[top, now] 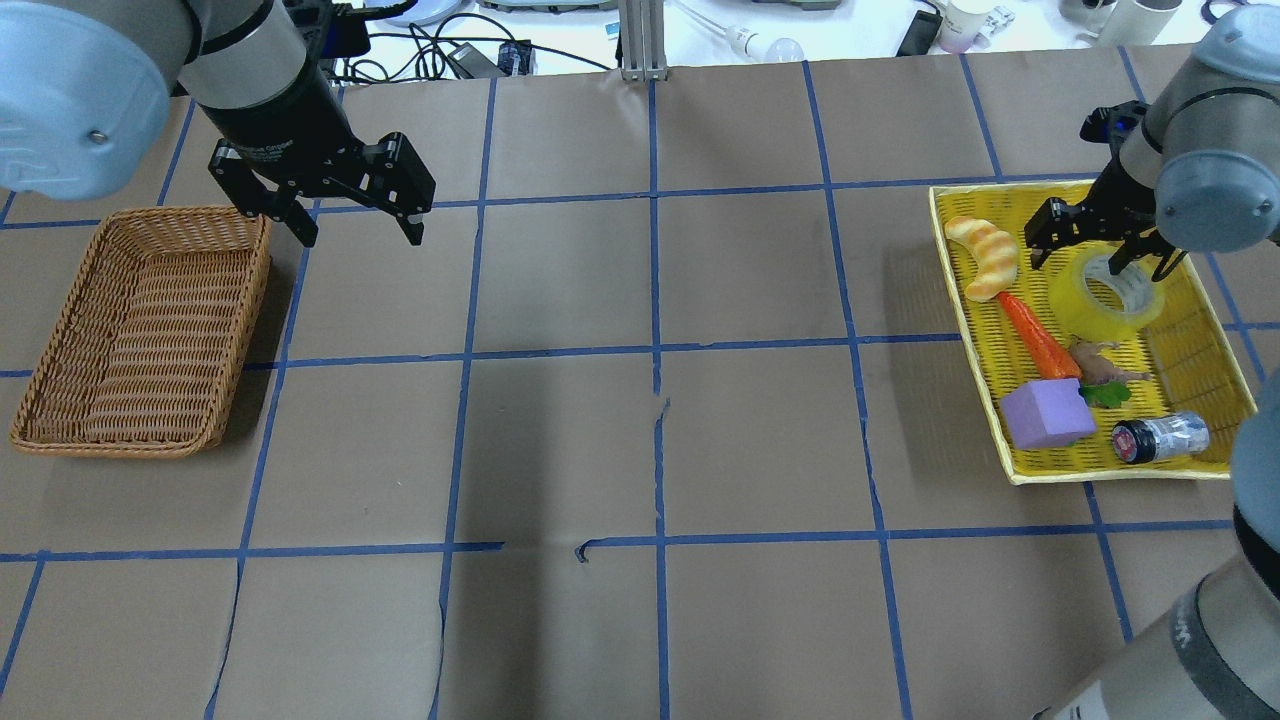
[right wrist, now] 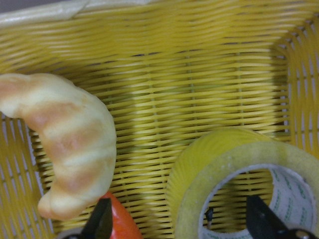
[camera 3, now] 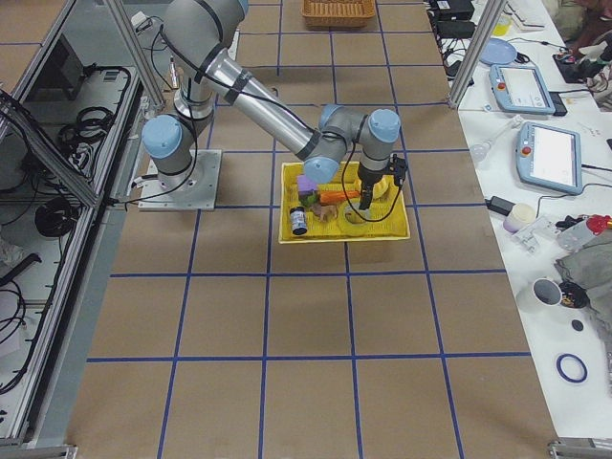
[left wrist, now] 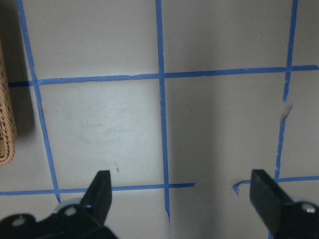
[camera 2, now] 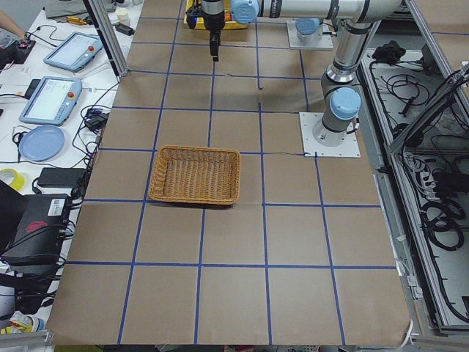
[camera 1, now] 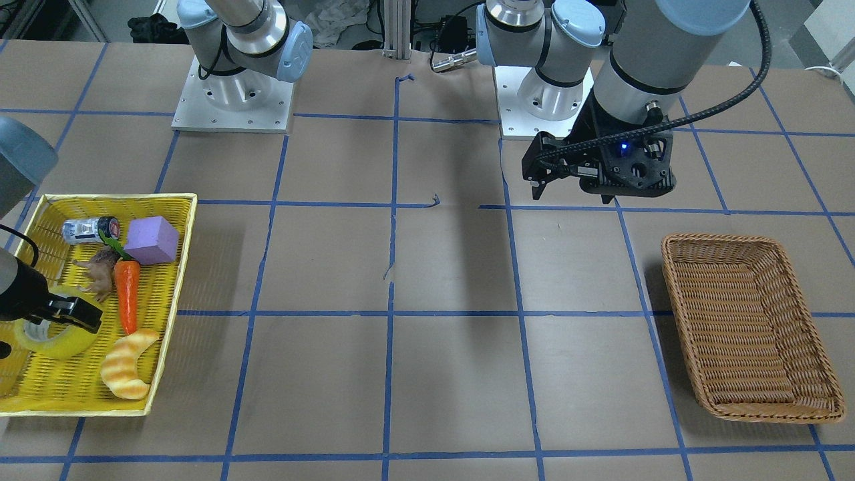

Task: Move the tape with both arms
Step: 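Move the right gripper over the yellow tape roll in the yellow basket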

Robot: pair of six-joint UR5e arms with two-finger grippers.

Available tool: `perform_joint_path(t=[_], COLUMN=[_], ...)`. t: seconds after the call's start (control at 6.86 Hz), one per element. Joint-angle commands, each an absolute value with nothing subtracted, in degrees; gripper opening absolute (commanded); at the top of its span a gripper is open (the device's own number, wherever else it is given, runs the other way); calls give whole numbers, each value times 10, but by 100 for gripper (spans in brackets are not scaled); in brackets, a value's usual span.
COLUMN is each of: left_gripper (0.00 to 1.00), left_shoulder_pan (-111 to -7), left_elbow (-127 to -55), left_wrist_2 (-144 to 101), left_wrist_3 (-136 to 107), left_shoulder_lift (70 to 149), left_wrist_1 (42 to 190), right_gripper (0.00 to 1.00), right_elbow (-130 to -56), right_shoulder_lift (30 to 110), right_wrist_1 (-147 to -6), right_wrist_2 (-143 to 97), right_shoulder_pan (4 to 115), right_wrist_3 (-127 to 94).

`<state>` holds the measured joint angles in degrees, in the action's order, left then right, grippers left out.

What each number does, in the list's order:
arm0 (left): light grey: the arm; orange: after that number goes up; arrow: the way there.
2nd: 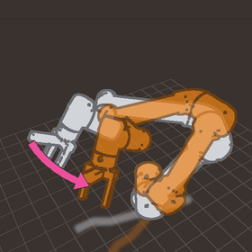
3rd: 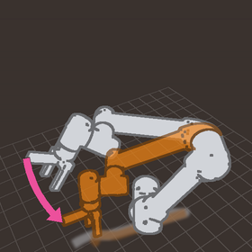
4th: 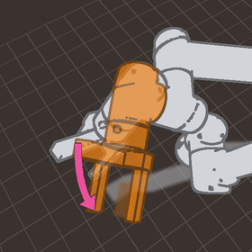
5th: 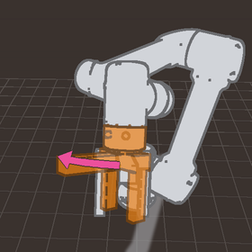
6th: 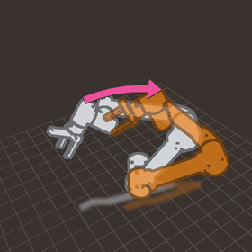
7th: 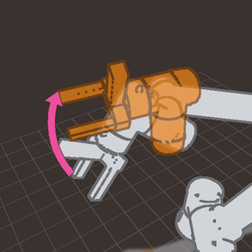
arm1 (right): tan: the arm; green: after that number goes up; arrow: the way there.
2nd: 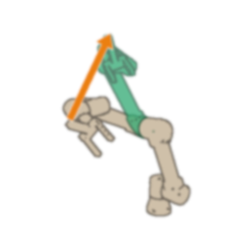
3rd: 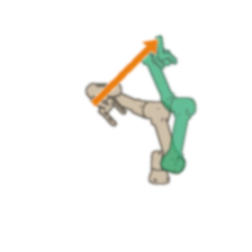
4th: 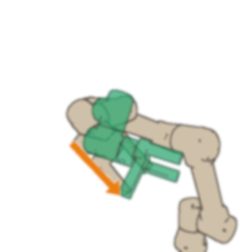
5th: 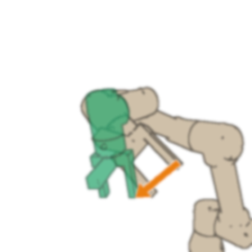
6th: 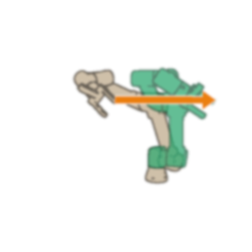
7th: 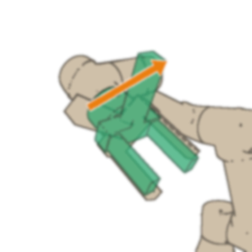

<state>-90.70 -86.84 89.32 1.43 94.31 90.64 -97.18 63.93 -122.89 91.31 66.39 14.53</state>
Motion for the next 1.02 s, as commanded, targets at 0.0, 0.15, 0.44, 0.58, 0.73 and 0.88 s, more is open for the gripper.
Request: perform_joint_path(t=[0.0, 0.15, 0.44, 0.58, 0.73, 0.88], left_gripper=[100, 100, 100, 100, 100, 100], left_shoulder_pan=[-907, -907, -907, -907, -907, -907], left_elbow=[-868, -868, -872, -874, -874, -874], left_wrist_2=[893, 893, 892, 891, 891, 891], left_wrist_3=[16, 17, 16, 17, 17, 17], left_shoulder_lift=[943, 943, 943, 943, 943, 943], left_wrist_1=[906, 906, 905, 905, 905, 905], right_gripper=[63, 10, 0, 0, 0, 0], right_elbow=[-973, -971, -960, -957, -953, -941], right_shoulder_lift=[626, 628, 635, 642, 671, 697], right_wrist_1=[-1240, -1237, -1229, -1224, -1190, -1161], right_wrist_2=[919, 919, 932, 932, 923, 923], right_shoulder_pan=[660, 660, 660, 660, 661, 668], right_wrist_3=[144, 137, 137, 134, 124, 124])
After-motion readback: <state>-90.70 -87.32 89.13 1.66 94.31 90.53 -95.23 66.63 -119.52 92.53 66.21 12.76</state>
